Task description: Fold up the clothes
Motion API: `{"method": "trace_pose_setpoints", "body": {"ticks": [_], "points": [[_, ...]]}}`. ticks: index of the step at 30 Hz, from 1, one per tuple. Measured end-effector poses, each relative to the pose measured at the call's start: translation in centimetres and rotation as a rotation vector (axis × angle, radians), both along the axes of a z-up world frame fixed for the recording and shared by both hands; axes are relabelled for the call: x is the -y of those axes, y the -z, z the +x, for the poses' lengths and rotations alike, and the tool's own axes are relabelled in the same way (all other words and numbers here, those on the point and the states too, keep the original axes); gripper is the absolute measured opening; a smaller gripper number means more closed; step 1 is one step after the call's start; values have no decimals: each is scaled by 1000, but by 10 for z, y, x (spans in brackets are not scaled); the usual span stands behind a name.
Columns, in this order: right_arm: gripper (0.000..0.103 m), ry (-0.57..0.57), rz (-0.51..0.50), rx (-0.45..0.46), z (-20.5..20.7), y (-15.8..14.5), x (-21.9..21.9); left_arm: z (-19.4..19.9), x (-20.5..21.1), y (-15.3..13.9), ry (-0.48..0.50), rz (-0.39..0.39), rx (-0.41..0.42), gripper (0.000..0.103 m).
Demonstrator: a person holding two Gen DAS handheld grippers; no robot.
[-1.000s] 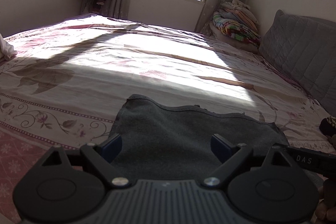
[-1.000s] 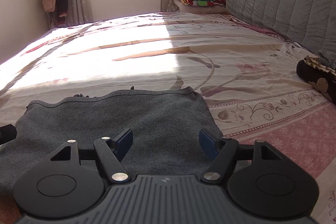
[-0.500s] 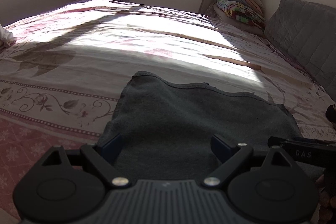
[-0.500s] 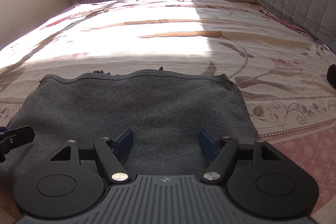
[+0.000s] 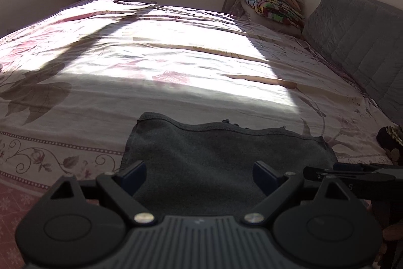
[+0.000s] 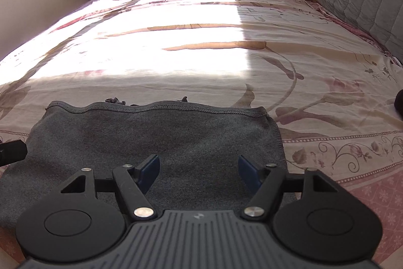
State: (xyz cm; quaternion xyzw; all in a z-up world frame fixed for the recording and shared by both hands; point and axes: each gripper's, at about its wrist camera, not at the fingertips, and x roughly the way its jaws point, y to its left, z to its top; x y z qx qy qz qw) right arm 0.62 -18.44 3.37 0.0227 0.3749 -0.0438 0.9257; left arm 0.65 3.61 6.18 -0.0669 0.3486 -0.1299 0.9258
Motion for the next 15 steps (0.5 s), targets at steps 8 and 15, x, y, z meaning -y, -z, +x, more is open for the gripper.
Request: {"method": "trace_pose_setpoints", "body": {"ticks": [8, 15], "points": [[72, -61, -52, -37, 20, 10, 7, 33, 9, 20, 26, 51, -81, 92], [74, -89, -35, -22, 37, 14, 20, 64, 11, 36, 10, 132, -87, 92]]}}
